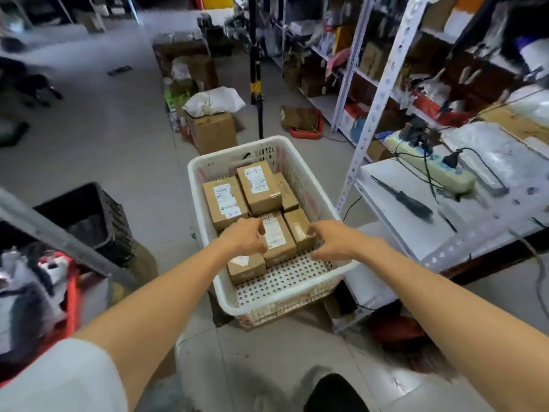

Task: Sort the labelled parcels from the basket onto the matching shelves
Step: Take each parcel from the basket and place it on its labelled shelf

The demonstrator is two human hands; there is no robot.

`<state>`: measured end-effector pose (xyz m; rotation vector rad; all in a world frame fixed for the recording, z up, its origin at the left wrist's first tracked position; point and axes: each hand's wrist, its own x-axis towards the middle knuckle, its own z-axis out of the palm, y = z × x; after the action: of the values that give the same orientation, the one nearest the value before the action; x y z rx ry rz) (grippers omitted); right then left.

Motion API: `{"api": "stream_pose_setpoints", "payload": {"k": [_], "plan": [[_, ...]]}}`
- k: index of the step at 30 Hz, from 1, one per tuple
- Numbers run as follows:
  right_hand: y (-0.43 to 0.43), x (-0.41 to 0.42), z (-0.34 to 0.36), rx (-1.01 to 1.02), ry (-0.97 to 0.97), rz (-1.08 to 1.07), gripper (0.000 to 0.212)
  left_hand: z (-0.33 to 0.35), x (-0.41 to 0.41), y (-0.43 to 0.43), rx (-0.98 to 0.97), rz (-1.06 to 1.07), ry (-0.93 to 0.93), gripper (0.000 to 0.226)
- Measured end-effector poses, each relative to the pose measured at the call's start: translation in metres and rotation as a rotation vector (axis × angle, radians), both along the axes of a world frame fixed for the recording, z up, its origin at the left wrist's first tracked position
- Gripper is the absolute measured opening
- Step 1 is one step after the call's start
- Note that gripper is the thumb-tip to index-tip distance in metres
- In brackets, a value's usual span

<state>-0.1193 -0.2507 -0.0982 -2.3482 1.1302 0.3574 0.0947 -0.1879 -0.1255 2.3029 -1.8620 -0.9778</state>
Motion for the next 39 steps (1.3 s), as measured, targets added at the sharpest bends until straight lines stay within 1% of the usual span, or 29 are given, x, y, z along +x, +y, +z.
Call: {"api": "stream_pose_setpoints", "payload": {"k": [5, 8, 13, 17, 22, 25, 26, 28, 30, 32, 33, 35, 37, 39], "plan": [[-0.055, 0.046, -0.016, 0.037, 0.004, 0.071, 0.058, -0.015, 0.031, -0.031, 0.006, 0.099, 0.019, 0.047], [-0.097, 0.07, -0.028, 0.05, 0.006, 0.078, 0.061, -0.023, 0.05, -0.055, 0.001, 0.18, 0.0, 0.042], [-0.152, 0.096, -0.055, 0.132, -0.011, 0.066, 0.054, -0.04, 0.076, -0.095, 0.04, 0.328, 0.037, 0.042], [-0.189, 0.122, -0.08, 0.234, -0.159, -0.081, 0.041, -0.068, 0.084, -0.124, 0.042, 0.456, 0.12, 0.038], [-0.225, 0.154, -0.13, 0.294, -0.13, -0.151, 0.046, -0.112, 0.097, -0.166, 0.061, 0.475, 0.138, 0.038], [-0.246, 0.166, -0.171, 0.269, -0.154, -0.245, 0.056, -0.155, 0.106, -0.198, 0.03, 0.503, 0.153, 0.041], [-0.252, 0.17, -0.185, 0.258, -0.172, -0.293, 0.057, -0.171, 0.108, -0.208, 0.026, 0.511, 0.165, 0.045], [-0.262, 0.177, -0.215, 0.264, -0.2, -0.366, 0.06, -0.202, 0.11, -0.226, 0.023, 0.549, 0.211, 0.06], [-0.271, 0.184, -0.245, 0.298, -0.245, -0.417, 0.074, -0.232, 0.113, -0.24, 0.004, 0.616, 0.276, 0.072], [-0.278, 0.184, -0.275, 0.331, -0.273, -0.453, 0.091, -0.255, 0.114, -0.248, -0.036, 0.709, 0.366, 0.074], [-0.279, 0.185, -0.285, 0.361, -0.287, -0.472, 0.091, -0.263, 0.114, -0.252, -0.05, 0.752, 0.406, 0.073], [-0.28, 0.189, -0.294, 0.414, -0.34, -0.539, 0.08, -0.274, 0.112, -0.258, -0.085, 0.807, 0.459, 0.069], [-0.279, 0.192, -0.3, 0.44, -0.464, -0.639, 0.075, -0.28, 0.107, -0.262, -0.108, 0.854, 0.447, 0.068], [-0.269, 0.191, -0.301, 0.396, -0.544, -0.747, 0.073, -0.281, 0.096, -0.257, -0.122, 0.926, 0.407, 0.069]]}}
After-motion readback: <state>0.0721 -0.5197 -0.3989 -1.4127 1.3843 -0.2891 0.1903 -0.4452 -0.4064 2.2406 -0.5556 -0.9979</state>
